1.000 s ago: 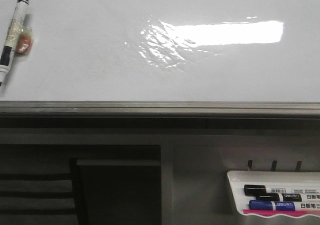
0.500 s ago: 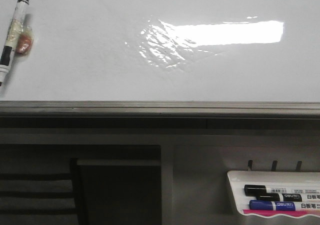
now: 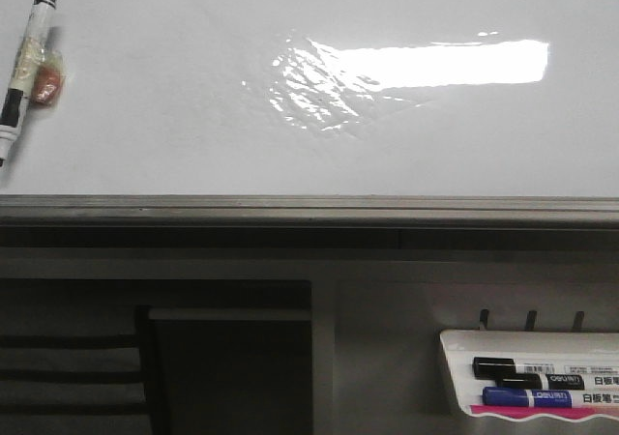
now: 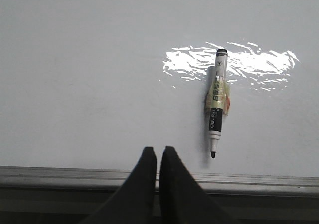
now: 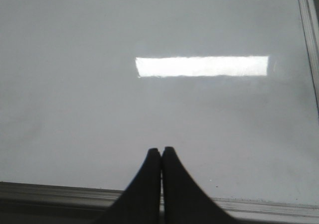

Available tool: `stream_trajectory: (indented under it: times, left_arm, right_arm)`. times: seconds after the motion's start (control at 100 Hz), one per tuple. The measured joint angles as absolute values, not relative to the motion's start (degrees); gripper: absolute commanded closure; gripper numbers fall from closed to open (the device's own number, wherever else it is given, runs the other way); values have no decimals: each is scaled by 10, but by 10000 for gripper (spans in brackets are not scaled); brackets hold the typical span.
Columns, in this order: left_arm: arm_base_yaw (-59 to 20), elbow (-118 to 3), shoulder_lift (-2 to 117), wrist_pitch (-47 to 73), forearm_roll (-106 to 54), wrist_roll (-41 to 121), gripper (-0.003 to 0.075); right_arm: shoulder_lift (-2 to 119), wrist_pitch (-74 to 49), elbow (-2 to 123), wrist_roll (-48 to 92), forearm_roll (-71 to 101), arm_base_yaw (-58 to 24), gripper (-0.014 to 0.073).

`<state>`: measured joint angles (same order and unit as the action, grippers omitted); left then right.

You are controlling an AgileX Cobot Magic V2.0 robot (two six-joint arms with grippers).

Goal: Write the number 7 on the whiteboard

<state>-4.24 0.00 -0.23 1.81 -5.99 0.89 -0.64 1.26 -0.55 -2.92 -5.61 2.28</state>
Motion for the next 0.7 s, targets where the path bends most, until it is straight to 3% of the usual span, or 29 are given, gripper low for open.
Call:
stream_trajectory:
  times: [0.34, 0.52, 0.7]
  left_arm:
    - [-42, -17, -2, 4, -78, 9, 741]
    - [-42, -118, 4, 59, -83, 9, 741]
    - [-42, -241, 93, 168, -74, 10, 741]
  right_arm:
    - [-6, -49, 26, -29, 5, 23, 665]
    - [28, -126, 121, -29, 8, 23, 665]
    - [124, -218, 227, -10, 6, 23, 665]
